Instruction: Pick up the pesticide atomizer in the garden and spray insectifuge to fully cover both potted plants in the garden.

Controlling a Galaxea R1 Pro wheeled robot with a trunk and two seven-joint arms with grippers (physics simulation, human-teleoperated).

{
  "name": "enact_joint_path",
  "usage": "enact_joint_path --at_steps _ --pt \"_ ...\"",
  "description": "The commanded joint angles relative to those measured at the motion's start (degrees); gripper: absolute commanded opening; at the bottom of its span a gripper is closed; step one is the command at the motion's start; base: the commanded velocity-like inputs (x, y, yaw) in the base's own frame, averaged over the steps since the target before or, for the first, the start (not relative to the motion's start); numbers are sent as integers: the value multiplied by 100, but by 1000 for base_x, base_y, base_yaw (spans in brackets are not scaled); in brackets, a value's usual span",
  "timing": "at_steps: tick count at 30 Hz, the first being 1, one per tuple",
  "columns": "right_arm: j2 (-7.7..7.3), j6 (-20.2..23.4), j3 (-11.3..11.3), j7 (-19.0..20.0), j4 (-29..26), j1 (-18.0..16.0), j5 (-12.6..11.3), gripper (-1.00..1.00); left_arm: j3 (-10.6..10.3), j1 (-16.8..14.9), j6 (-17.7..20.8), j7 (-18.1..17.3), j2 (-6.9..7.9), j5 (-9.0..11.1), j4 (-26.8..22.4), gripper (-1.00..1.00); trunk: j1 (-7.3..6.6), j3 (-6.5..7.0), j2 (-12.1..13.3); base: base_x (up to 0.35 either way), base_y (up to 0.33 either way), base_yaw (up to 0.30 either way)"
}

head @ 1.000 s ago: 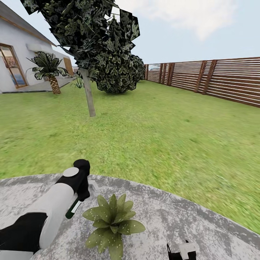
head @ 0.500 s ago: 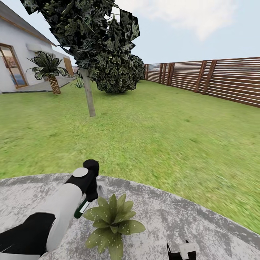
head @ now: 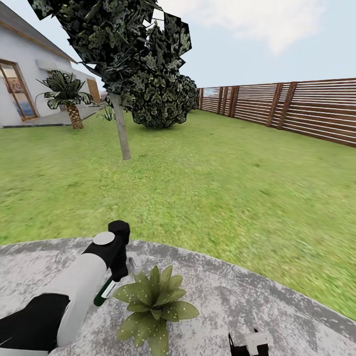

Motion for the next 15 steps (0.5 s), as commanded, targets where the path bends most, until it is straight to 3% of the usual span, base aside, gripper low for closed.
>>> enact_joint_path --at_steps 1,9,15 --pt "-3 -16 -39 -22 6 -4 62 100 -12 -2 58 -44 2 -35 -5 -100 -1 -5 -2 0 0 0" --pt "-24 -16 -40 -25 6 -4 62 100 8 -83 66 -64 -78 -25 -8 -100 -1 -5 -2 8 0 0" --pt "-18 -16 -40 -22 6 -4 62 100 9 -91 72 -75 -83 -25 -13 -100 -1 -5 -2 225 -70 0"
